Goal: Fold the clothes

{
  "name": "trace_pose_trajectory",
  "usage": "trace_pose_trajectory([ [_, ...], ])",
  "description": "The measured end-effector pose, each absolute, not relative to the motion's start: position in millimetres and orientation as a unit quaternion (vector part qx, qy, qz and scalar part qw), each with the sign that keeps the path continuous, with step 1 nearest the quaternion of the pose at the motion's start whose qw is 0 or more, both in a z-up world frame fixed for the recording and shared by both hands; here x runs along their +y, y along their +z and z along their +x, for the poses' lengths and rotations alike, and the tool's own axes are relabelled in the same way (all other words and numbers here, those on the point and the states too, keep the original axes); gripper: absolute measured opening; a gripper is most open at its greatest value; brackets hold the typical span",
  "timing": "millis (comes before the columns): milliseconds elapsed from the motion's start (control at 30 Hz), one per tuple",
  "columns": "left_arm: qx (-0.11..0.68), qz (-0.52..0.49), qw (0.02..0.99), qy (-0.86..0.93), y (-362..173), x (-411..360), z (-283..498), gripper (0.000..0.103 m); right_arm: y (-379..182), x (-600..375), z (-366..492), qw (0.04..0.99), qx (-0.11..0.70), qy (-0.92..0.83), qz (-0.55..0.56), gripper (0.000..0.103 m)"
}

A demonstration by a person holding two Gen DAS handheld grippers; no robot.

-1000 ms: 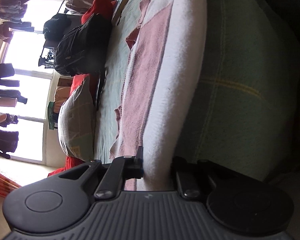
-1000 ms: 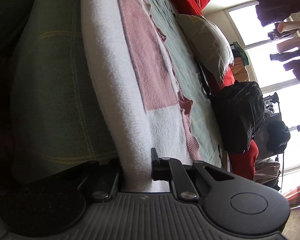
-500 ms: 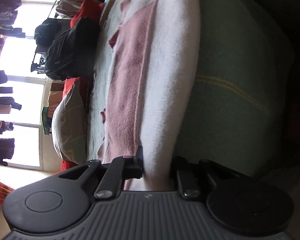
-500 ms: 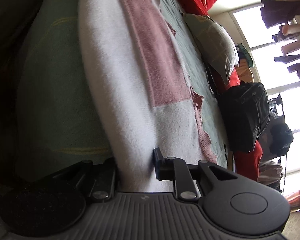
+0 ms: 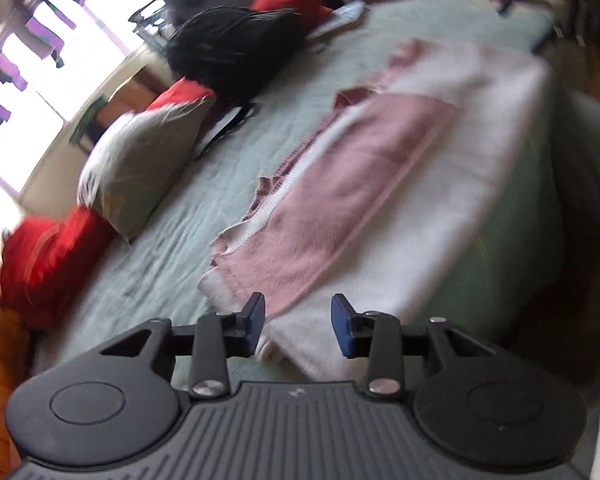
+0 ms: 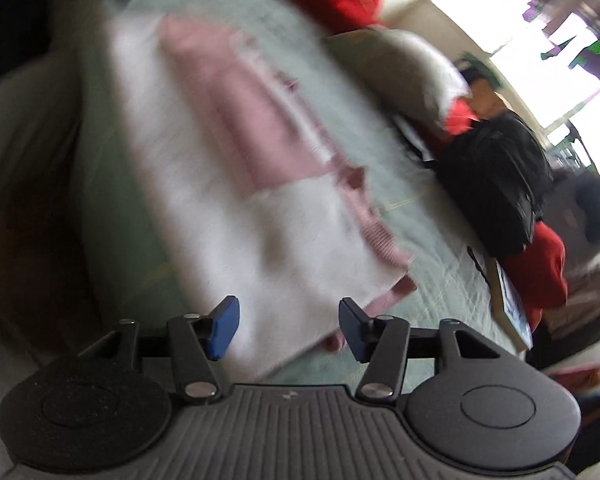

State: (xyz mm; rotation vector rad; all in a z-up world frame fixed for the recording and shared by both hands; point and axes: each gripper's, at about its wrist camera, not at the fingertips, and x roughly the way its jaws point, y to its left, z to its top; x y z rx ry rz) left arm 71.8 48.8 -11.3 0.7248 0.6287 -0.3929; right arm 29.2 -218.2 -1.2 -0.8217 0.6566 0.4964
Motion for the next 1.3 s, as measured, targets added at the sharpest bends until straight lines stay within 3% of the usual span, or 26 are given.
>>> trace_pose_trajectory([
  [67, 0.324, 0.309, 0.870, -0.208, -23.3, 47.6, 81.0, 0.038, -4.0, -214.9, 41.0, 0.856, 0.312, 0.236, -0.338, 0.067],
  [267, 0.375, 0.270, 0.864, -0.203, -62.5, 63.4, 73.6, 0.040, -56.5, -207.2, 53.3, 0.848, 0.377, 0.245, -0.281, 0.067],
  [367, 0.386, 0.230, 0.873, -0.191, -50.8, 78.6, 72.6, 0.042, -61.2, -221.2, 53.9, 0.848, 0.390, 0.247, -0.260, 0.067],
  [433, 0.371, 0.216, 0.886, -0.175, -35.0, 82.1, 78.6, 0.057, -50.5, -230.5, 60.5, 0.862, 0.382, 0.243, -0.228, 0.068],
  [533, 0.345, 0.180, 0.905, -0.173, -11.5, 78.5, 97.3, 0.069, -28.0, -241.2, 84.2, 0.892, 0.356, 0.229, -0.156, 0.078],
  [600, 0.334, 0.153, 0.909, -0.198, -1.4, 68.3, 115.7, 0.071, -20.4, -245.4, 105.8, 0.905, 0.347, 0.227, -0.091, 0.084],
  [800, 0.330, 0.122, 0.893, -0.281, -14.2, 12.6, 158.3, 0.072, -36.0, -231.6, 160.5, 0.898, 0.358, 0.253, 0.033, 0.084],
  [1000, 0.376, 0.073, 0.885, -0.263, -68.8, 8.3, 195.1, 0.077, -65.1, -222.6, 173.8, 0.911, 0.359, 0.202, 0.010, 0.090],
  [1100, 0.376, 0.017, 0.890, -0.258, -69.9, 22.2, 211.9, 0.076, -68.5, -220.0, 172.9, 0.916, 0.350, 0.194, 0.019, 0.092],
  [1300, 0.386, 0.020, 0.895, -0.224, -78.0, 15.4, 245.2, 0.079, -70.9, -209.8, 169.3, 0.925, 0.340, 0.167, 0.019, 0.103],
])
